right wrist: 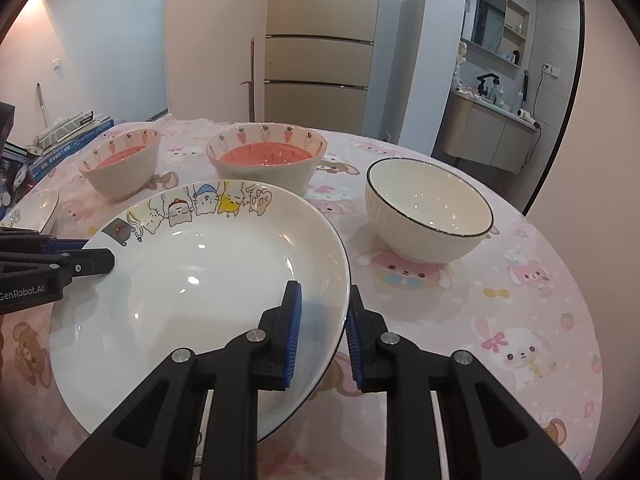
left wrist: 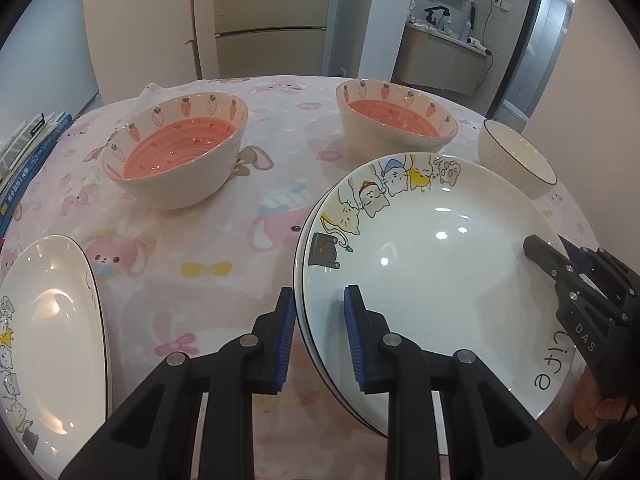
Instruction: Organize plates and bowls
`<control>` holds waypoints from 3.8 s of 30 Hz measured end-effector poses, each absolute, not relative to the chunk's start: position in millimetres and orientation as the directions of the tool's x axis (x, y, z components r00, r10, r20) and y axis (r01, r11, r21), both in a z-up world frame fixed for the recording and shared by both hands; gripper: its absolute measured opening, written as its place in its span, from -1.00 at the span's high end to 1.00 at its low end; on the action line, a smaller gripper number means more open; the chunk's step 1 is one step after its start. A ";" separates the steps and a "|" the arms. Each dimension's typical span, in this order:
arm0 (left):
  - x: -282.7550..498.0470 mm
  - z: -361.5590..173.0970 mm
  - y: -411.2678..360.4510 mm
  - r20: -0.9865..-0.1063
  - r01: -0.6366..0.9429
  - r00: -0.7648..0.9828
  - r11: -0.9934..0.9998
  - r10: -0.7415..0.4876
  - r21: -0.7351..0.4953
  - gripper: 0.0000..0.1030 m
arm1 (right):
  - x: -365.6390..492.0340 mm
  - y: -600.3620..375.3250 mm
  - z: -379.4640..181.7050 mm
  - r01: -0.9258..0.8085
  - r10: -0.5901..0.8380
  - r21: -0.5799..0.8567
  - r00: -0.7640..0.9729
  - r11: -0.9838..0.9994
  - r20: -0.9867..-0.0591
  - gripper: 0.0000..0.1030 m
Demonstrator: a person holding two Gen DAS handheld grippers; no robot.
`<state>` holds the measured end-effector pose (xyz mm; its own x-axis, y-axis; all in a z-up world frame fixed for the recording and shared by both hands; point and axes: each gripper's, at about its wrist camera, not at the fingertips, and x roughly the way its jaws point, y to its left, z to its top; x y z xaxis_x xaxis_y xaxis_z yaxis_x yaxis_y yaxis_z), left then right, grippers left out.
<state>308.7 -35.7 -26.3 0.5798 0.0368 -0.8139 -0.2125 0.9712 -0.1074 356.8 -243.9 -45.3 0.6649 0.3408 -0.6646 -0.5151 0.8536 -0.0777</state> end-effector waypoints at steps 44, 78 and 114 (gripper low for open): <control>251.9 49.1 -62.4 -0.379 -0.145 0.919 0.987 0.110 -0.065 -0.82 | 343.5 -263.6 -10.0 -0.463 0.394 -0.043 0.796 0.885 -0.460 -0.58; 122.0 92.8 -2.8 -0.216 -0.175 0.964 0.981 0.154 -0.083 -1.00 | 244.6 -240.5 85.2 -0.453 0.436 -0.055 0.880 0.890 -0.189 -0.99; 80.5 38.7 170.4 -0.347 -0.438 0.874 0.860 0.340 -0.262 -0.97 | 221.3 -69.9 81.3 -0.632 0.589 -0.107 0.761 0.768 -0.273 -0.99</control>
<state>80.5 170.4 38.7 0.8743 0.3398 -0.3467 -0.4381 0.8598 -0.2622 221.3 -69.9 81.3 0.7609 0.5887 -0.2729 -0.6321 0.7675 -0.1066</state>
